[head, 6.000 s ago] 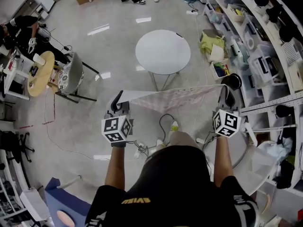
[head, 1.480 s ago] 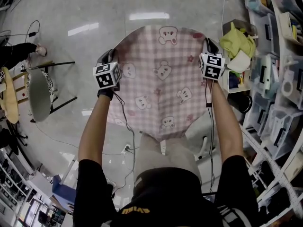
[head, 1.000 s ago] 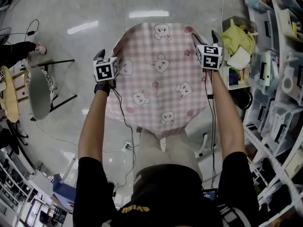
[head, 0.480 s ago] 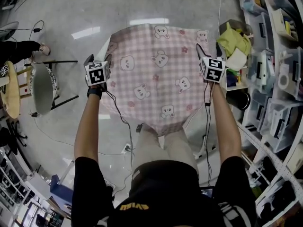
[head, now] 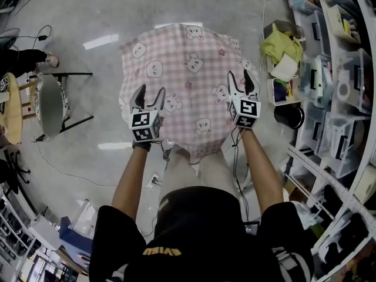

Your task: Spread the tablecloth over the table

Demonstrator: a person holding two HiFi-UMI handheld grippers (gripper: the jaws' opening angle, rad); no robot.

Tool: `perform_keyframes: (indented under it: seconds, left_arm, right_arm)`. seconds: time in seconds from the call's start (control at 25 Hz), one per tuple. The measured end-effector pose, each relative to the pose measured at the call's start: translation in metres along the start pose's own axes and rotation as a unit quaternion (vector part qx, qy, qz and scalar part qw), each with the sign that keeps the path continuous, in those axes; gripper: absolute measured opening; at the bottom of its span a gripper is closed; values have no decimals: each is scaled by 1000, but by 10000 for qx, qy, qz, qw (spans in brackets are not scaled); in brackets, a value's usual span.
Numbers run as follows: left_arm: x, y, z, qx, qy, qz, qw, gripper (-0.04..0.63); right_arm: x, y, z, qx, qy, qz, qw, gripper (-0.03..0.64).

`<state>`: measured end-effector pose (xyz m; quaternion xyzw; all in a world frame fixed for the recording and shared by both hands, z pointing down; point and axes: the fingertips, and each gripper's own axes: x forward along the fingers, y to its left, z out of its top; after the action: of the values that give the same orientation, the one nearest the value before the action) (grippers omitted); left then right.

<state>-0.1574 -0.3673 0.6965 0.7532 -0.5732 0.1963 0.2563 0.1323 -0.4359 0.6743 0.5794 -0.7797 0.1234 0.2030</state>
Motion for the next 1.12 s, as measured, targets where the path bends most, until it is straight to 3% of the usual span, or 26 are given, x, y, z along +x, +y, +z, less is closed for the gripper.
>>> perform_keyframes:
  seconds: [0.2, 0.32, 0.48, 0.72, 1.12]
  left_arm:
    - [-39, -26, 1, -108, -567, -84, 9983, 110]
    - [-62, -27, 9, -149, -817, -221, 9963, 26]
    - [-101, -37, 13, -269, -960, -536, 9936, 18]
    - [-178, -76, 18, -46, -1209, -926, 9883, 18]
    - [-303, -165, 6, -24, -1708, -780, 9822, 18]
  right_arm:
    - [-32, 54, 12, -16, -342, 460, 9984, 15]
    - [-56, 85, 17, -68, -314, 715, 9969, 0]
    - [-113, 108, 11, -250, -112, 829, 9962, 0]
    - [-218, 107, 15, 91, -200, 635, 9977, 0]
    - [-359, 95, 20, 311, -869, 829, 9923, 0]
